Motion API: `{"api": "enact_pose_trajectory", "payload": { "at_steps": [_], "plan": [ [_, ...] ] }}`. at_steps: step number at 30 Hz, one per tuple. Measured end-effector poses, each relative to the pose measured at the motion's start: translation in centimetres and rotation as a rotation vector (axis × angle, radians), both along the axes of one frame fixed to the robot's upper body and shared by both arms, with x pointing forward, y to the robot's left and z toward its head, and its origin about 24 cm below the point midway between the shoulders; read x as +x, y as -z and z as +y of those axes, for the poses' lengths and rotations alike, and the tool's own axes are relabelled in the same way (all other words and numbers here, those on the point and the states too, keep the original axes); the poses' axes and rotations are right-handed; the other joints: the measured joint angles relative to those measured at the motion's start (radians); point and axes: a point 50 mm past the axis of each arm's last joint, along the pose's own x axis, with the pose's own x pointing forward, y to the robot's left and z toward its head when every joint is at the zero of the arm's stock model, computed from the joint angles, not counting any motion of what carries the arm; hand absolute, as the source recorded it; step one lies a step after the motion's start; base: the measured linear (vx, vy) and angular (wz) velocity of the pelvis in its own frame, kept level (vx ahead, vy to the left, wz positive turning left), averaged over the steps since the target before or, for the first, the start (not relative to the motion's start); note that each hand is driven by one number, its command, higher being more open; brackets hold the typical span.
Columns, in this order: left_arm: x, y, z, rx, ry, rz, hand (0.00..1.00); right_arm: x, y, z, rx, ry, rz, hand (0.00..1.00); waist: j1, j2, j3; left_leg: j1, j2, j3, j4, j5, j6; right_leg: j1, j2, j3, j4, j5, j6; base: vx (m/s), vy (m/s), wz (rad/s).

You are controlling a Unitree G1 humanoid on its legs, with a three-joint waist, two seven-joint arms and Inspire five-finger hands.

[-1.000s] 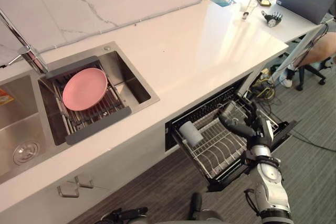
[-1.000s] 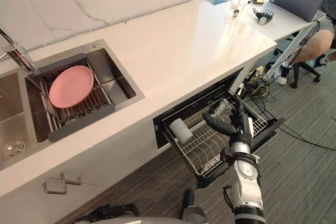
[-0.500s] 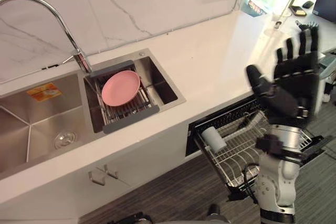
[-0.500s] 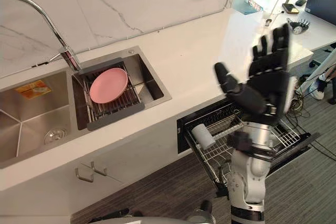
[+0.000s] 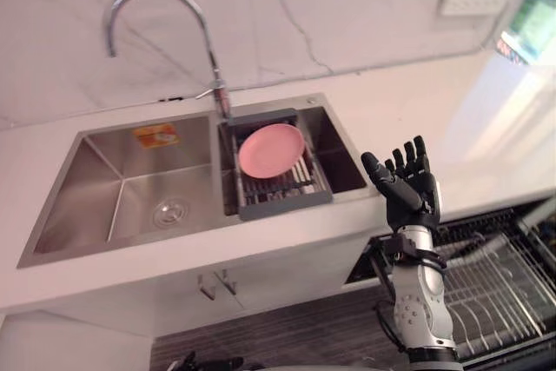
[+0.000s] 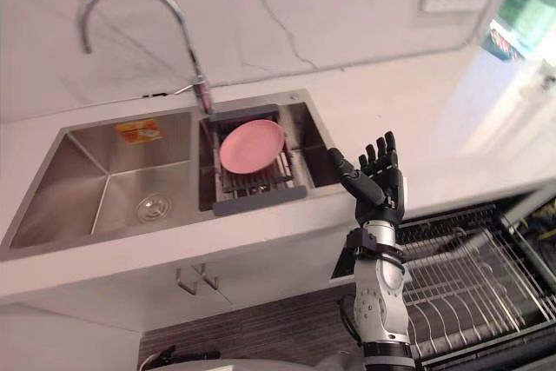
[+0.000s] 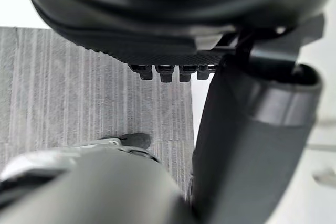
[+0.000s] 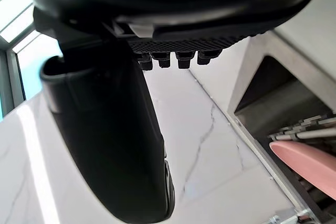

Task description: Walk over to the sink, pick up the cup, carry it to the dishwasher, place the cup inside the dishwasher, then close the dishwasher door

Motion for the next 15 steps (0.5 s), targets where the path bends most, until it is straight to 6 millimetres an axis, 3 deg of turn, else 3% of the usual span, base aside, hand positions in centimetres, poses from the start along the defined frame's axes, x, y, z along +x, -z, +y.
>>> {"api": "enact_pose_trajectory", "payload": {
  "at_steps": [1,3,4,5,6,7,8,15],
  "plan": [
    [0.2,0.0,0.1,0.0,0.004,0.011,1.0,-0.3,0.2,-0.2,-0.005,0.003,0.011,1.0,-0.003,-0.001,0.001,0.0,0.024,-0.05,0.008,-0.011,0.005,-0.014,0.098,0.062,-0.014,-0.096,-0.003,0.13,-0.048,1.04],
    [0.0,0.0,0.3,0.004,0.011,0.033,1.0,-0.5,0.1,-0.2,-0.006,-0.003,0.002,1.0,-0.005,-0.01,0.002,0.018,0.034,-0.091,0.014,-0.014,-0.011,-0.063,0.199,0.103,-0.073,-0.124,0.003,0.19,-0.045,1.01],
    [0.0,0.0,0.5,0.01,0.022,0.04,1.0,-0.5,0.0,-0.3,-0.007,-0.009,-0.003,1.0,-0.008,-0.021,0.003,0.025,0.023,-0.087,0.028,-0.015,-0.014,-0.068,0.214,0.103,-0.141,-0.103,0.008,0.19,-0.042,0.82],
    [0.0,-0.1,0.8,0.019,0.03,0.041,1.0,-0.5,0.0,-0.2,-0.007,-0.014,-0.007,1.0,-0.008,-0.038,0.002,0.032,0.006,-0.088,0.037,-0.018,-0.019,-0.069,0.22,0.099,-0.195,-0.038,0.014,0.18,-0.064,0.54],
    [0.0,-0.2,1.3,0.041,0.047,0.046,1.0,-0.4,-0.2,-0.3,-0.012,-0.032,-0.021,1.0,0.002,-0.076,-0.001,0.052,-0.035,-0.096,0.043,-0.042,-0.027,-0.076,0.206,0.085,-0.242,0.048,0.003,0.21,-0.089,0.15],
    [0.0,-0.1,0.9,0.036,0.047,0.046,1.0,-0.2,-0.4,-0.3,-0.013,-0.05,-0.031,1.0,0.013,-0.057,-0.008,0.042,-0.024,-0.085,0.059,-0.056,-0.031,-0.057,0.218,0.096,-0.282,0.034,0.012,0.18,-0.083,-0.01],
    [1.1,-0.1,0.0,0.045,0.119,0.02,1.0,-0.8,-0.1,-2.0,-0.013,0.017,-0.017,1.0,-0.022,-0.006,0.047,0.053,0.033,-0.04,0.12,-0.15,-0.05,0.071,0.288,0.099,-0.507,0.093,0.021,0.1,-0.042,-0.14],
    [1.0,-0.1,0.0,0.04,0.111,0.02,1.0,-0.8,-0.1,-2.0,-0.016,0.015,-0.017,1.0,-0.018,-0.004,0.046,0.039,0.036,-0.059,0.128,-0.15,-0.05,0.098,0.284,0.06,-0.549,0.108,0.022,0.0,-0.003,0.12]
  ]
}}
